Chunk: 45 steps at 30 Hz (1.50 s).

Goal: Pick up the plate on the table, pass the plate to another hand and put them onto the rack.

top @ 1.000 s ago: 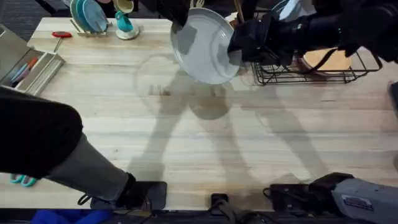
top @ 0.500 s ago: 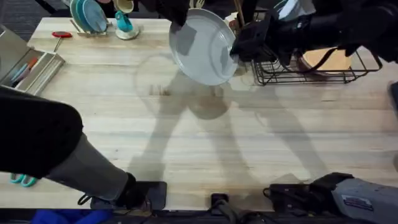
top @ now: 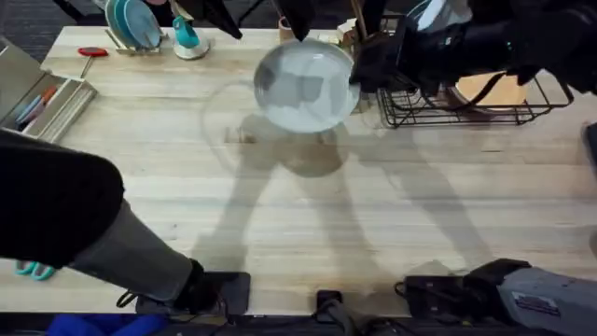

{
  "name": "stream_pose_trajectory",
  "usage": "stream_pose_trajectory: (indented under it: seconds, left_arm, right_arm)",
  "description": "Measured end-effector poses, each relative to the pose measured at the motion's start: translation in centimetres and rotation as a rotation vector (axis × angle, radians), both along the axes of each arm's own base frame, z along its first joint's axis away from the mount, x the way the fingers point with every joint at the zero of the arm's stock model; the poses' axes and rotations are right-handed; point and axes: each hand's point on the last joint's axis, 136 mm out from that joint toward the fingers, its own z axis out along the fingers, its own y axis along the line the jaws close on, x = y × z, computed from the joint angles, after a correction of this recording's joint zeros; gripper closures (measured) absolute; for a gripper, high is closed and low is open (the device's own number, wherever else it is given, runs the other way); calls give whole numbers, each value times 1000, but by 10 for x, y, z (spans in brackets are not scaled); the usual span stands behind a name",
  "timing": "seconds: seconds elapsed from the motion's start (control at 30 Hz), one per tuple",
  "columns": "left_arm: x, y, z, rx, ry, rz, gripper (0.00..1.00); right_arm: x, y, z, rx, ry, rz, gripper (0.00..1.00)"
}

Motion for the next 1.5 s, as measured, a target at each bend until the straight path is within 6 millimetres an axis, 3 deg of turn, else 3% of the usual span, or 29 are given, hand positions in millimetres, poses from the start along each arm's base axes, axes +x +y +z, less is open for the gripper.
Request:
stream_pose_trajectory:
  seconds: [0.53, 0.7, 0.87, 1.03, 1.3, 1.5]
  left_arm:
    - [1, 5, 2, 7, -6, 12, 7]
    - [4, 29, 14, 43, -48, 76, 7]
    - [-11, 62, 37, 87, -111, 158, 7]
    - [-24, 78, 52, 115, -157, 194, 7]
    - [-26, 84, 48, 154, -149, 196, 7]
    - [-31, 89, 29, 190, -124, 191, 7]
  right_arm:
    - [-1, -1, -1, -102, -108, 136, 972]
    - [-4, -4, 10, -148, -192, 198, 972]
    - [-6, -17, 31, -176, -287, 210, 971]
    - [-1, -34, 38, -193, -315, 175, 972]
    - [4, -52, 41, -208, -324, 134, 972]
    - [-3, -61, 46, -241, -348, 148, 972]
